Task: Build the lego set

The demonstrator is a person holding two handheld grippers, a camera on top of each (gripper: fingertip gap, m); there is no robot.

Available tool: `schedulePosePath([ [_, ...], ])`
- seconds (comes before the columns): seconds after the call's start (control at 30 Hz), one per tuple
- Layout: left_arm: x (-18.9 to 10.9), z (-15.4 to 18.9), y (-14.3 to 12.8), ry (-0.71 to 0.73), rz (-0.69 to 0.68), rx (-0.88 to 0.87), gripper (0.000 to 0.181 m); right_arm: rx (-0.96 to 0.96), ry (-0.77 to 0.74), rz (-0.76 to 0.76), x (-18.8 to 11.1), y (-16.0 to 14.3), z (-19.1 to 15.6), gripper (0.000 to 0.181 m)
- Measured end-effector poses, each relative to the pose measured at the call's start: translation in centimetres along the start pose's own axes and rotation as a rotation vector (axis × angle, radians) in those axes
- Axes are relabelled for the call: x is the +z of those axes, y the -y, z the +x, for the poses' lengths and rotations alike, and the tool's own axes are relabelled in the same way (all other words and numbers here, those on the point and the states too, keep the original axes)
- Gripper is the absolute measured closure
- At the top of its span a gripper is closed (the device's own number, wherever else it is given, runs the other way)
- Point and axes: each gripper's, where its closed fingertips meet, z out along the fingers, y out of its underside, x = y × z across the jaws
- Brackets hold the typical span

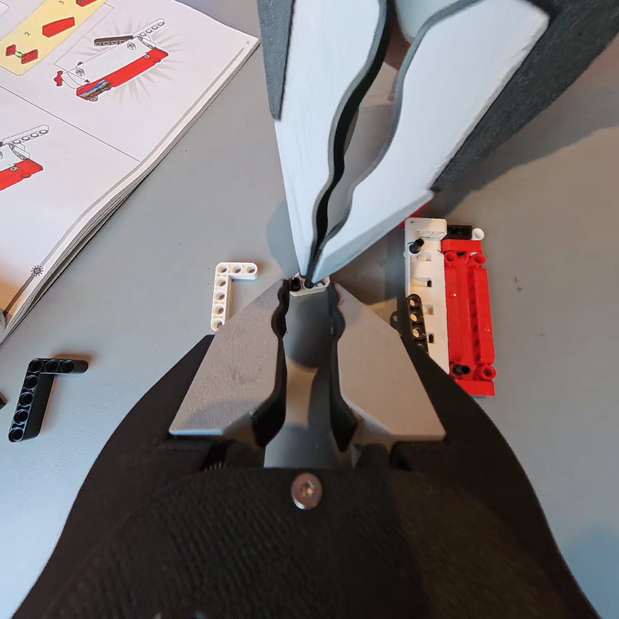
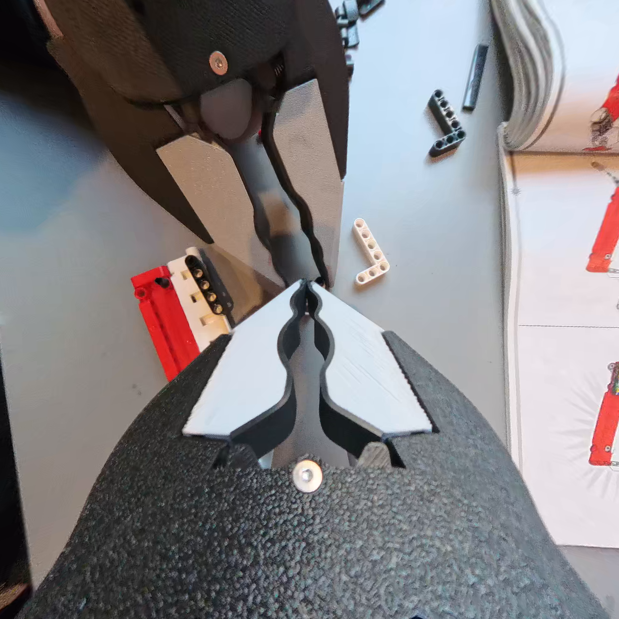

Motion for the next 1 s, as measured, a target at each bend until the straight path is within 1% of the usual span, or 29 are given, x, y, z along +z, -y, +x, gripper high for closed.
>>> schedulePosePath([
  [0.07,0.0,0.0,0.0,0.003,0.000,0.004,0.161,0.008,-0.014,0.038,-0.4,0.7,0.2,0.181],
  [0.13,-0.1,0.0,-0.1,0.005,-0.001,0.004,0.161,0.045,0.017,-0.007,0.2,-0.6,-0.2,0.179],
  [0.17,-0.1,0.0,-0.1,0.003,-0.001,0.004,0.161,0.053,0.007,0.026,0.1,-0.2,0.0,0.181],
  [0.2,-0.1,0.1,-0.1,0.001,0.000,0.003,0.161,0.059,-0.009,0.023,0.0,-0.3,0.3,0.181],
  [0.3,-0.2,0.1,-0.2,-0.009,-0.001,0.003,0.161,0.127,-0.045,0.168,-1.1,1.3,1.0,0.181],
  [0.37,-0.3,0.2,-0.3,-0.017,-0.002,0.023,0.161,0.169,-0.080,0.227,-1.6,1.3,1.7,0.180],
  [0.47,-0.5,0.2,-0.5,-0.031,-0.005,0.057,0.162,0.216,-0.092,0.297,-1.8,1.3,1.9,0.171],
  [0.63,-0.7,0.2,-0.6,-0.037,-0.009,0.084,0.162,0.163,-0.165,0.379,-2.2,1.8,2.4,0.168],
  [0.8,-0.8,0.2,-0.7,-0.052,-0.009,0.078,0.159,0.116,-0.267,0.533,-3.6,2.9,2.4,0.169],
  [0.9,-1.0,-0.4,-0.8,-0.026,-0.002,0.091,0.154,0.073,-0.305,0.567,-4.1,2.8,1.9,0.169],
  [0.93,-1.2,-0.7,-0.8,-0.013,0.001,0.083,0.153,0.063,-0.319,0.579,-4.4,2.9,1.8,0.171],
  [1.0,-1.6,-0.6,-0.6,-0.031,0.015,0.044,0.151,0.058,-0.342,0.601,-4.8,3.0,1.9,0.175],
])
